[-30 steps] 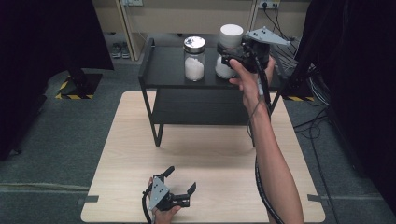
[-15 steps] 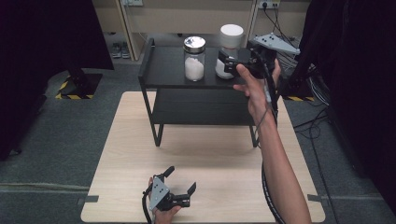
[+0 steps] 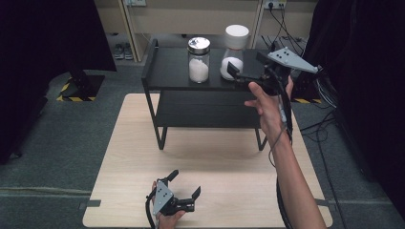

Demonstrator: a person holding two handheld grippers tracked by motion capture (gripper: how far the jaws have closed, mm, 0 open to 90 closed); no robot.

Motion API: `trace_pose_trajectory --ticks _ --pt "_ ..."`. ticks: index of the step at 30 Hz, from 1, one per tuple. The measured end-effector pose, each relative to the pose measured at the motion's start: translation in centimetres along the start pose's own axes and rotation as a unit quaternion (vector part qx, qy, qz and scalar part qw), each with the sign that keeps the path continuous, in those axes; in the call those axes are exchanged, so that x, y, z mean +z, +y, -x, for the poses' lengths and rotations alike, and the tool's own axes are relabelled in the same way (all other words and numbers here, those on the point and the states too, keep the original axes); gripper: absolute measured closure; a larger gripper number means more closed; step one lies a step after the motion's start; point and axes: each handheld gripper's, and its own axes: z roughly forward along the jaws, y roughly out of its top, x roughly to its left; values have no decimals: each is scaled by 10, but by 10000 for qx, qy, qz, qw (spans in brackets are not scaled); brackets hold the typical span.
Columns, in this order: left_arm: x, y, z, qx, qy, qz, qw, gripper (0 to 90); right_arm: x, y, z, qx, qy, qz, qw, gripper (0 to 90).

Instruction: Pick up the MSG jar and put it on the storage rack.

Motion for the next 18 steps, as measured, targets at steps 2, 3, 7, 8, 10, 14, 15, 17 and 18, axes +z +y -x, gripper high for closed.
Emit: trace_pose_trajectory --ticks 2,3,7,8,10,14,15,17,18 --pt "0 0 0 -2 -2 -3 10000 1 -4 -4 0 -2 2 13 10000 3" --pt "0 0 0 -1 -1 5 10000 2 -6 -6 0 16 28 20 10000 3" --pt "0 0 0 -2 2 5 10000 1 -13 -11 0 4 59 15 10000 3" --pt "0 0 0 -5 1 4 10000 1 -15 -13 1 6 76 14 10000 3" --pt "0 0 0 -4 5 5 10000 1 -19 -15 0 -18 111 24 9999 3" --pt "0 0 0 -1 3 3 10000 2 -26 -23 -2 -77 187 22 9998 3" --pt "0 0 0 0 3 3 10000 2 -28 -25 -4 -107 199 18 9997 3" --pt "0 0 0 0 1 5 10000 2 -32 -31 -5 -124 254 1 9996 3" --pt "0 0 0 -1 3 6 10000 1 -33 -34 -5 -128 285 4 9995 3"
